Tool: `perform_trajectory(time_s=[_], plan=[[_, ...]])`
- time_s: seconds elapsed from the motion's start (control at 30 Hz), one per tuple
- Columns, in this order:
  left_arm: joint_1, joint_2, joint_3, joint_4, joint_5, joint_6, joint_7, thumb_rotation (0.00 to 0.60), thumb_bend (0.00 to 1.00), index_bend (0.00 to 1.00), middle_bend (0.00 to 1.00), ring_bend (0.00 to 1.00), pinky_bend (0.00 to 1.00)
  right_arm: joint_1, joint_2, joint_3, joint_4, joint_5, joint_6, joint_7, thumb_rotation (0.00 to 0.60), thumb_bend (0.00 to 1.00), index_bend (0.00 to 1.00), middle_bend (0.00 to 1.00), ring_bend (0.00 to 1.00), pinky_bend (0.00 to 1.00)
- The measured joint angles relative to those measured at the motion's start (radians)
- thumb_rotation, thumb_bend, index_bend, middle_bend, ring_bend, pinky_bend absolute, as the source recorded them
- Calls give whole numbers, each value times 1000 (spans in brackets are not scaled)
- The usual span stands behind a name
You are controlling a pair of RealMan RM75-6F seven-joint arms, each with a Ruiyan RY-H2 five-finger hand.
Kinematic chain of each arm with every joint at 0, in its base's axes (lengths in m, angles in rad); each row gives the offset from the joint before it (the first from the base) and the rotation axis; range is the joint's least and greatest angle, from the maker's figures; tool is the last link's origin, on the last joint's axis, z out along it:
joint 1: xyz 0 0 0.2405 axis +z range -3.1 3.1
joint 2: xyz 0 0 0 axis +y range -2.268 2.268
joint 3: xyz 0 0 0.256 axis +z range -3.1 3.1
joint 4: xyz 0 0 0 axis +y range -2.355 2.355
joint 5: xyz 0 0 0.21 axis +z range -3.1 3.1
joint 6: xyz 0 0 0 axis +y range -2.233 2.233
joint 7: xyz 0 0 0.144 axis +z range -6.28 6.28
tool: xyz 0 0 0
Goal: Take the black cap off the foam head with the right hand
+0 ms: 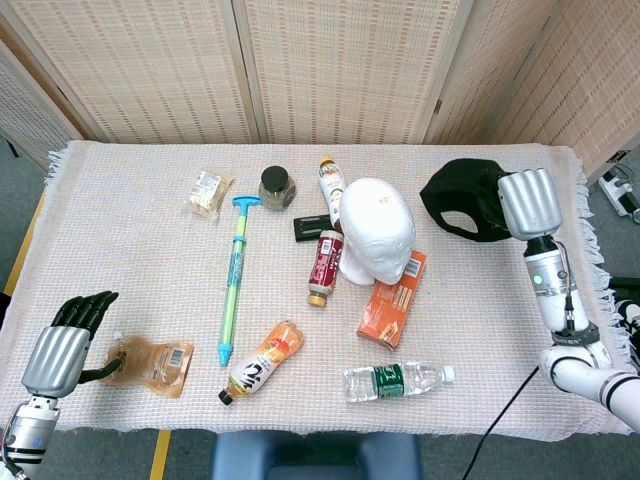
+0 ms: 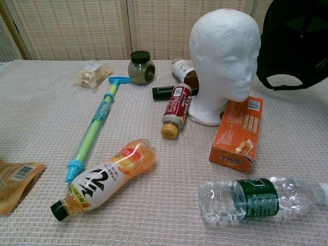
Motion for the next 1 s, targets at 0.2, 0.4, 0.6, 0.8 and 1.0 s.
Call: perform_trajectory(time_s=[0.2,0.4,0.6,0.8,1.0], plan=[[7,10,4,-19,1,9,13,600,172,124,146,151,152,-17,-58,-78,124,-56,-7,99,600,778,798,704,983,1000],[8,11,8,-25,-1,6,17,600,172,124,144,149,149,-39,-143,-149,214,-90,-16,126,600,541,593,590,718,997],[7,14,8,-25,2,5,13,600,171,124,143,148,148,-62,-162,-167,188,-66,-56,69,583,130,199,290,375,702],[7,13,10,-18,5,4,1,600,172,123,142,146,148,-86,-127,-165,85,-33,-66,36,428,0,0,60,120,381],[3,9,7,-1,-3,-4,-9,600,172,124,140,146,148,-148,-17,-165,-152,-3,-23,-29,445,0,3,131,174,383]])
